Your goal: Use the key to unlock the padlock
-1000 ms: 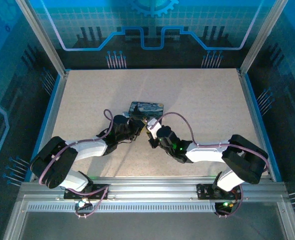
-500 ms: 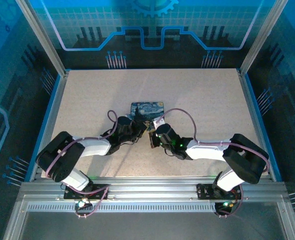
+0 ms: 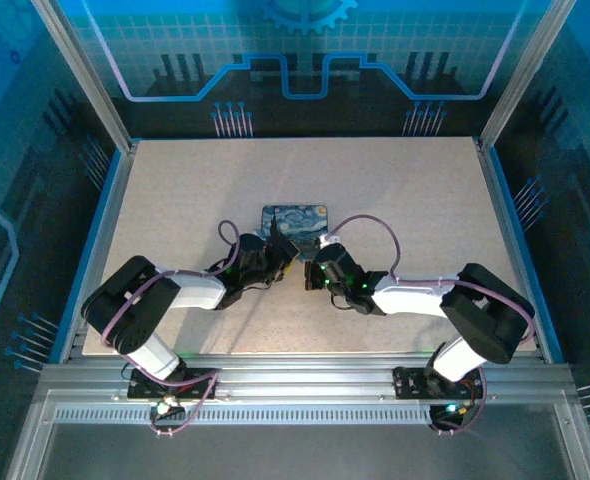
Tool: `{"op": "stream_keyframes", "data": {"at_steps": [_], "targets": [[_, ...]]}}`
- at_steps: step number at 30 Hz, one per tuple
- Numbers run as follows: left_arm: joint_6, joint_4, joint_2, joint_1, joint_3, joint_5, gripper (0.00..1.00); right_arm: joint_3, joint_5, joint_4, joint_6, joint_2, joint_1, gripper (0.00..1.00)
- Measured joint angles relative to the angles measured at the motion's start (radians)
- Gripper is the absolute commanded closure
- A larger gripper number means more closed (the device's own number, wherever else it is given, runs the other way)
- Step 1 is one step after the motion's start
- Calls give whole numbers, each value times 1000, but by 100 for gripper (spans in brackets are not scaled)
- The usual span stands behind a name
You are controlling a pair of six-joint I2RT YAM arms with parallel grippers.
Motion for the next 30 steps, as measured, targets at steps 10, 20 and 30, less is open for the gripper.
{"op": "stream_keyframes", "data": {"at_steps": [10,20,30], "targets": [[61,-104,-101,23,-5,-6,44,-122,-121,125,144,21,-99,100],[182,-333,-278,73,-1,-54,36,-177,-209,223,231,68,-141,100],[280,-507,-332,113,37,-86,26,-178,-214,229,255,68,-143,82]]}}
